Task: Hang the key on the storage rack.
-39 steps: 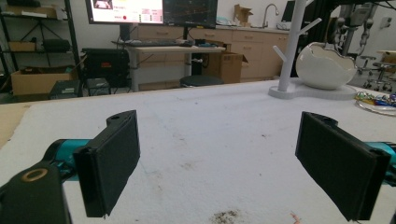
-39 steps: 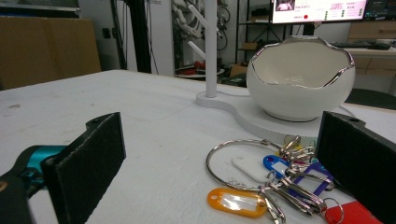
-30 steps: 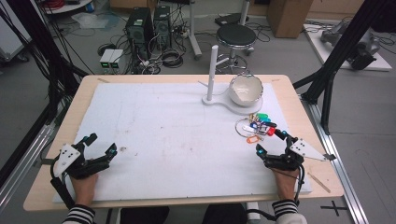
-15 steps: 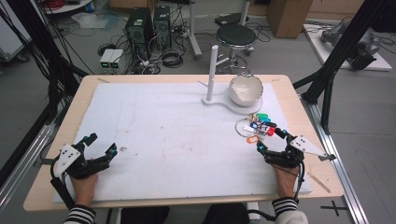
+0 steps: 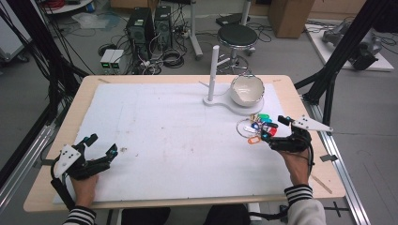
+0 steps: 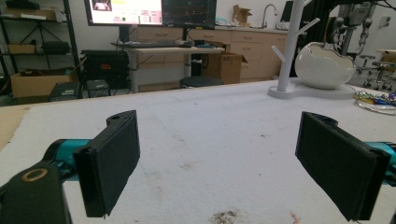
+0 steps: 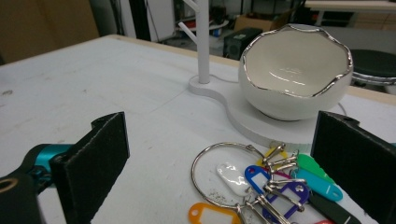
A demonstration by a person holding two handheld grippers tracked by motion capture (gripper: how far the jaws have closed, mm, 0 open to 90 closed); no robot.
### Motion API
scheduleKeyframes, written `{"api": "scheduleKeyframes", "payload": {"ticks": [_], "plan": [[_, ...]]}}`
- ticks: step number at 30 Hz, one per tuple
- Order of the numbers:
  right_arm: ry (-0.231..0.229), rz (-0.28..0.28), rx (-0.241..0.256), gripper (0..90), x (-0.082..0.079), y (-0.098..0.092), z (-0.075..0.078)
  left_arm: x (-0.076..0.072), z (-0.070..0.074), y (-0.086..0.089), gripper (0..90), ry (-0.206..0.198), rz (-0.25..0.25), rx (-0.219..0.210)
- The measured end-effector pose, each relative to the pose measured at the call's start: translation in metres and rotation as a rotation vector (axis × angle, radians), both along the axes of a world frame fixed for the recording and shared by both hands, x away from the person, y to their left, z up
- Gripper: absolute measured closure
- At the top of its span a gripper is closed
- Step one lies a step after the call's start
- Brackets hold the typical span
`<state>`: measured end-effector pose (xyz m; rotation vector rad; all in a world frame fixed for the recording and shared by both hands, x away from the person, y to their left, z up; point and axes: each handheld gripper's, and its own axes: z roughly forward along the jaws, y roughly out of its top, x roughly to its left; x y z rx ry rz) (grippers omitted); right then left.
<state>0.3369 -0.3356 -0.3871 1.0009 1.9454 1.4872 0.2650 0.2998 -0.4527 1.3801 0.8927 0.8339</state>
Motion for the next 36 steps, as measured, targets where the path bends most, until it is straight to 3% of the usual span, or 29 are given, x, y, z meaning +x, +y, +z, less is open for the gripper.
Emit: {"api": "scheduleKeyframes", "payload": {"ticks": [7, 8, 10, 15, 17, 20, 24, 27, 29, 33, 34, 36], "plan": [[0.074, 0.048, -0.115, 3.8, 0.025, 0.008, 0.030, 0.000, 0.000, 0.000, 14.3, 0.000, 0.000, 0.000], [0.074, 0.048, -0.115, 3.8, 0.025, 0.008, 0.030, 0.000, 0.000, 0.000, 14.3, -0.001, 0.000, -0.001], [0.111, 0.076, -0.171, 3.9, 0.033, 0.014, 0.036, 0.000, 0.000, 0.000, 14.3, 0.000, 0.001, 0.001], [0.161, 0.140, -0.248, 3.8, 0.047, 0.027, 0.043, 0.000, 0.000, 0.000, 14.3, 0.001, 0.001, -0.002], [0.168, 0.153, -0.263, 3.8, 0.050, 0.029, 0.043, 0.000, 0.000, 0.000, 14.3, 0.001, 0.001, -0.001], [0.224, 0.193, -0.361, 3.9, 0.061, 0.041, 0.045, 0.000, 0.000, 0.000, 14.3, 0.001, 0.001, -0.002], [0.254, 0.226, -0.392, 3.9, 0.068, 0.049, 0.044, 0.000, 0.000, 0.000, 14.3, 0.001, 0.001, -0.003], [0.289, 0.261, -0.456, 3.9, 0.076, 0.060, 0.043, 0.000, 0.000, 0.000, 14.3, 0.001, 0.001, -0.006], [0.298, 0.262, -0.466, 3.9, 0.077, 0.063, 0.043, 0.000, 0.000, 0.000, 14.3, 0.000, 0.001, -0.007], [0.346, 0.299, -0.549, 4.2, 0.085, 0.076, 0.041, 0.001, 0.000, 0.000, 14.3, 0.001, 0.002, -0.012], [0.346, 0.299, -0.549, 4.2, 0.085, 0.076, 0.041, 0.001, 0.000, 0.000, 14.3, 0.001, 0.002, -0.012], [0.366, 0.317, -0.613, 4.3, 0.088, 0.082, 0.039, 0.001, 0.000, 0.000, 14.3, 0.002, 0.002, -0.012]]}}
